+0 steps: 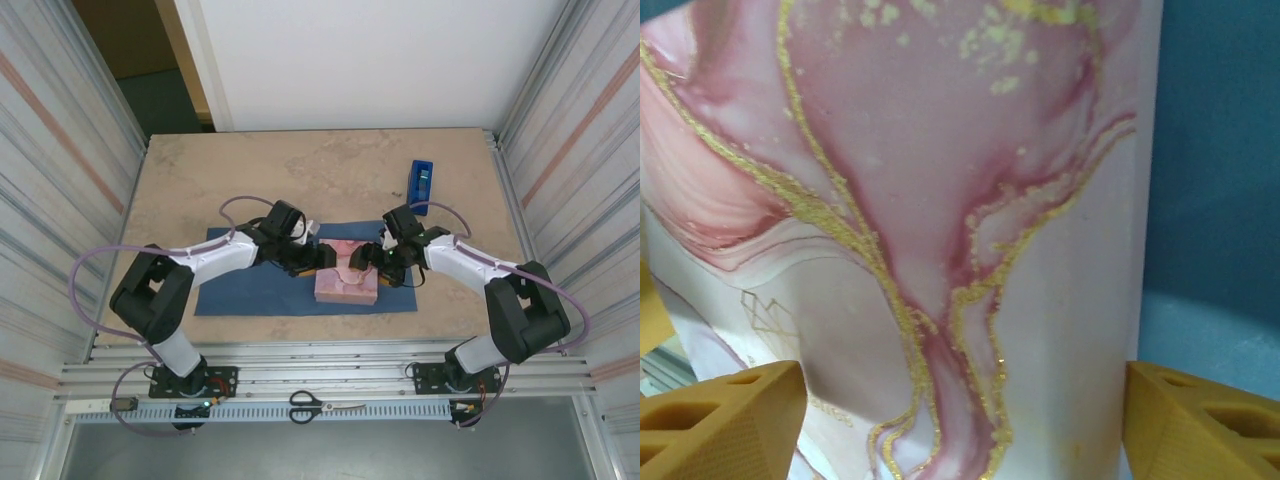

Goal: Wrap the gift box in paper

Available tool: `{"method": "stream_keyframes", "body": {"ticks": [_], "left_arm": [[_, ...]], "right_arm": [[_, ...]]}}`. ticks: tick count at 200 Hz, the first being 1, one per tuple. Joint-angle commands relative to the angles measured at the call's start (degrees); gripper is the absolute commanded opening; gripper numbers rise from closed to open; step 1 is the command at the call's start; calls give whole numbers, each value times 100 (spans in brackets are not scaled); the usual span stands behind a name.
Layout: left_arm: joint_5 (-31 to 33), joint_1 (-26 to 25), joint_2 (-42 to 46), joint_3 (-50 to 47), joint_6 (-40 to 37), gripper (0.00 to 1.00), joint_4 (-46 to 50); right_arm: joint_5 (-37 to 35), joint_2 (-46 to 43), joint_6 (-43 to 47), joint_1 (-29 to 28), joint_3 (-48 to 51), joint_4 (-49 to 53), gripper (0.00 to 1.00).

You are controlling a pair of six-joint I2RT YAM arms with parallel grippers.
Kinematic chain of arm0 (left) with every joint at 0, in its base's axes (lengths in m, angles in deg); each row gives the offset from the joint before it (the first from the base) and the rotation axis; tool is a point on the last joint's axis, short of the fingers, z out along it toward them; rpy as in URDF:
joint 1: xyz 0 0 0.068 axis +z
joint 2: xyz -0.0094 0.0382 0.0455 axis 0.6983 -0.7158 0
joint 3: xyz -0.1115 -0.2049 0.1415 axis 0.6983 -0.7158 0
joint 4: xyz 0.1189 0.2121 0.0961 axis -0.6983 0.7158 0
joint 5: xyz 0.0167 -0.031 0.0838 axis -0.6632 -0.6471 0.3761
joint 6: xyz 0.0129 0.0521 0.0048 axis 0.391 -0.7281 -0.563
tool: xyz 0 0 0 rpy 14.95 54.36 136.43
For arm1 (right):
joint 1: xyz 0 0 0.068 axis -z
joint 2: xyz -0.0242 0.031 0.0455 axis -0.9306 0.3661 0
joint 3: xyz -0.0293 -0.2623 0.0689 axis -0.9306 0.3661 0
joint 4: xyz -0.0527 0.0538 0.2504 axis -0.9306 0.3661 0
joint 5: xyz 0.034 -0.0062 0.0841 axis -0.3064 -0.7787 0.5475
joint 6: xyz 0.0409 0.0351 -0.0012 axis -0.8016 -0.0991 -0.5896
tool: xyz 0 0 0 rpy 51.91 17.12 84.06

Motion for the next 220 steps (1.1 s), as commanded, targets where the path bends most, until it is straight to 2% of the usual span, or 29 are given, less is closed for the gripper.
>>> {"method": "stream_keyframes", "body": {"ticks": [1, 26, 51, 98, 158, 220], "left_arm": [[-135, 22, -140, -83, -16, 74, -151], [-181, 26, -62, -96, 0, 68, -240], [74, 100, 348, -185, -9, 67, -139], [-39, 684, 1012, -617, -182, 67, -48], [-210, 1231, 1214, -1027, -460, 67, 57], [-58, 1443, 1257, -1315, -642, 78, 213]], "right_arm": [[121, 55, 12, -174, -61, -100, 75], [18, 78, -54, -404, -388, -21, 71], [40, 149, -183, -600, -657, -164, 72], [-19, 635, -515, -925, -1096, -585, 72], [-113, 1530, -594, -1147, -1697, -813, 72], [-242, 1684, -653, -1205, -1483, -784, 74]]}}
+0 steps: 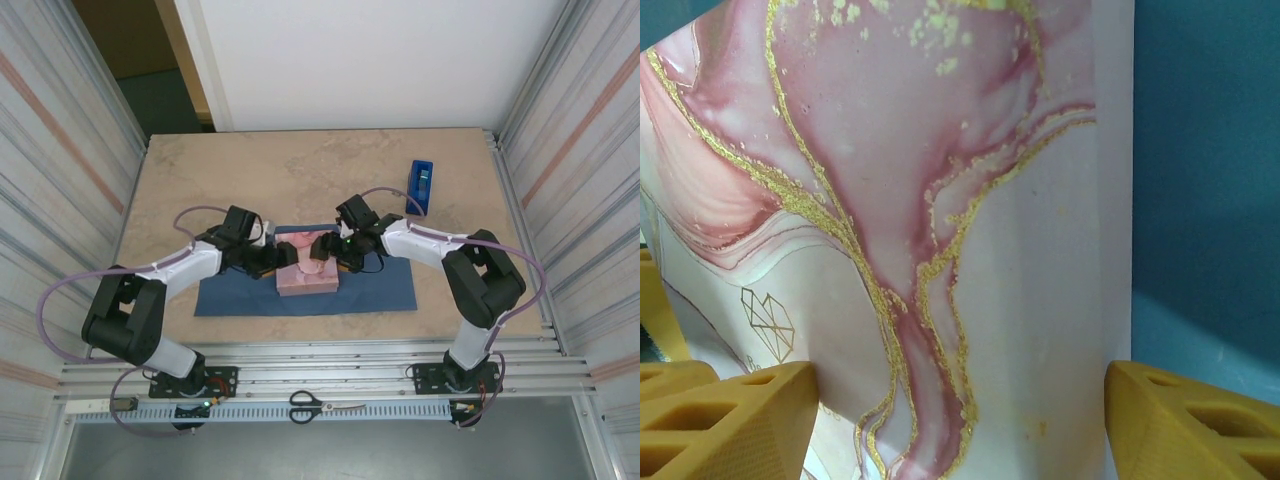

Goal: Wrap the gift box in paper

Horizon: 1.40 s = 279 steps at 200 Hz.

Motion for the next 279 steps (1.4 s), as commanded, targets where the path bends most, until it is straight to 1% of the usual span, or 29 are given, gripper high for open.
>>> {"method": "stream_keyframes", "body": {"ticks": [1, 21, 30, 52, 66, 83, 105, 130, 159, 171, 180, 198, 231, 253, 266, 279], "left_arm": [[-219, 68, 215, -99, -218, 78, 126], [-350, 156, 256, -100, -320, 77, 74], [-458, 193, 223, -96, -338, 75, 8], [-843, 257, 74, -7, -338, 70, -147], [-999, 257, 10, 78, -379, 70, -172], [-1035, 257, -48, 180, -385, 70, -206], [-1178, 257, -267, 422, -309, 70, -204], [-934, 257, -378, 566, -377, 70, 15], [-1018, 257, -413, 575, -449, 70, 86], [-903, 257, -408, 552, -480, 71, 152], [-864, 257, -413, 537, -511, 73, 164], [-765, 298, -472, 668, -684, 73, 375], [-896, 345, -635, 824, -617, 71, 375], [-886, 350, -469, 701, -503, 71, 36], [-869, 353, -470, 835, -553, 71, 163], [-905, 353, -546, 928, -567, 71, 269]], "right_arm": [[-43, 65, -148, -96, 31, -57, 74], [-58, -13, -202, -138, 46, -82, 72], [-42, -31, -229, -145, 60, -117, 71], [-92, -141, -293, -163, 74, -172, 70], [-129, -264, -328, -162, 121, -257, 70], [-154, -373, -256, -149, 182, -443, 70], [-92, -294, -318, -38, 208, -525, 69], [-83, -279, -293, -16, 179, -485, 69], [-110, -350, -328, -55, 273, -517, 69], [-91, -353, -328, -91, 318, -547, 69], [-76, -346, -308, -141, 320, -554, 70], [-171, -359, -308, -226, 327, -554, 70], [-339, -327, -381, -216, 327, -590, 69], [-287, -409, -431, -160, 389, -930, 69], [-226, -409, -430, -106, 301, -962, 69], [-150, -343, -384, -53, 128, -769, 69]]}}
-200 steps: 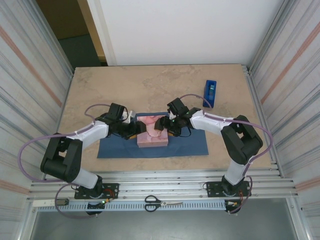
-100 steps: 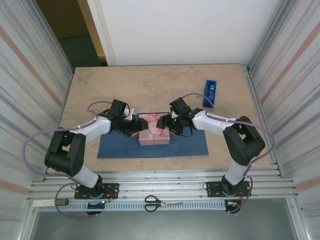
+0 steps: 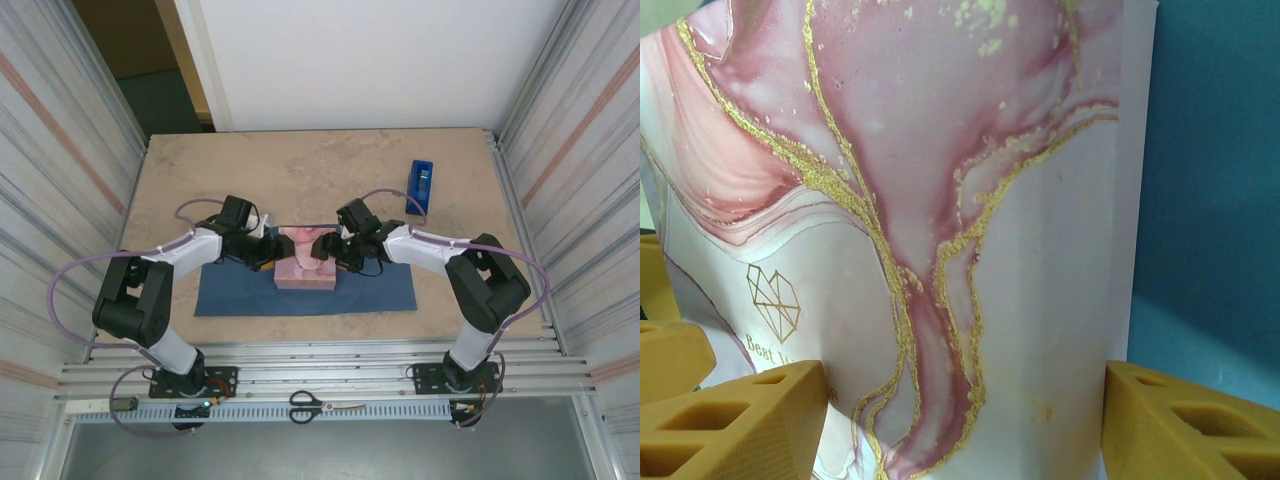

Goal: Wrap the gift box in paper

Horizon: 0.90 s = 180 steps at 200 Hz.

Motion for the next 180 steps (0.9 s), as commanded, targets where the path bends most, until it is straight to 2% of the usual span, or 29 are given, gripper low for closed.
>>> {"method": "stream_keyframes", "body": {"ticks": [1, 65, 96, 134, 180], "left_arm": [[-353, -33, 53, 312, -53, 71, -123], [-495, -37, 366, -65, 122, 70, -139], [-363, -36, 581, -427, 175, 70, -248], [-323, -36, 485, -684, 199, 72, -482], [-362, -32, 296, -560, 182, 70, -626]], "right_arm": [[217, -115, -50, 31, -232, -170, 69], [133, -221, -127, -144, -21, 129, 69], [61, -242, -200, -217, 162, 92, 68], [-26, -145, -229, -217, 172, 103, 69], [-34, -53, -246, -229, 119, 140, 68]]}}
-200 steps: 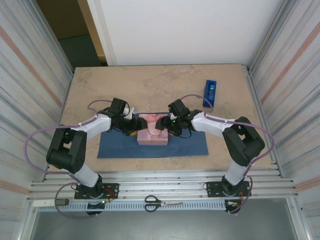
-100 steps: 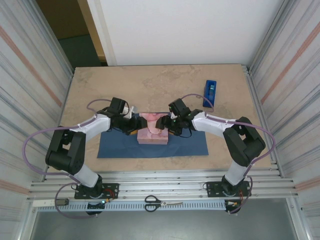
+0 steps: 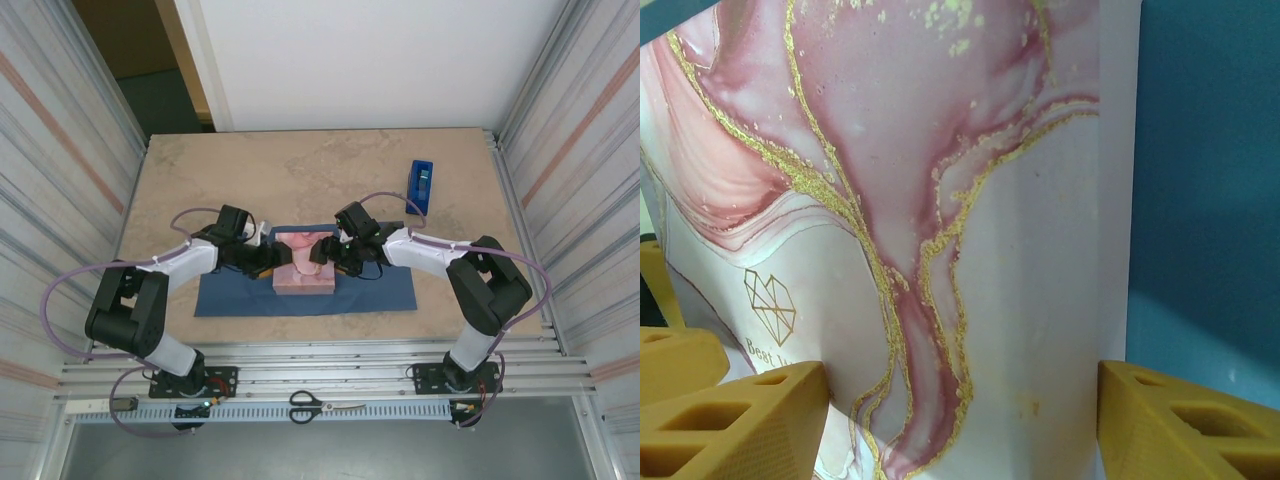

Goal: Wrap the gift box in paper

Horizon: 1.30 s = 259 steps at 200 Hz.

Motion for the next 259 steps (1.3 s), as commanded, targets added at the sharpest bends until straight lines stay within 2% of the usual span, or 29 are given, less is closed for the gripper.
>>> {"method": "stream_keyframes", "body": {"ticks": [1, 54, 104, 177, 187, 199, 243, 259], "left_arm": [[-307, -35, -84, 63, 34, 70, -231], [-329, -42, -168, 157, 108, 68, -208], [-113, -42, -98, 73, 127, 73, -129], [-9, -43, 5, 200, 118, 81, 30], [-1, -49, 45, 205, 131, 89, 30], [-23, -44, 131, 185, 114, 90, -44], [200, -46, 398, 9, 209, 90, -129], [126, -48, 480, -118, 333, 89, -321]], "right_arm": [[-54, 30, -124, -85, 25, 54, 68], [-113, -20, -64, -67, -36, 109, 67], [-78, -3, -27, 18, -86, 186, 70], [13, -103, 307, 123, -241, 316, 88], [-24, -158, 373, 152, -289, 391, 90], [-3, -257, 452, 196, -279, 374, 91], [-254, -640, 558, 442, -71, 595, 92], [-98, -872, 505, 605, 251, 350, 88]]}}
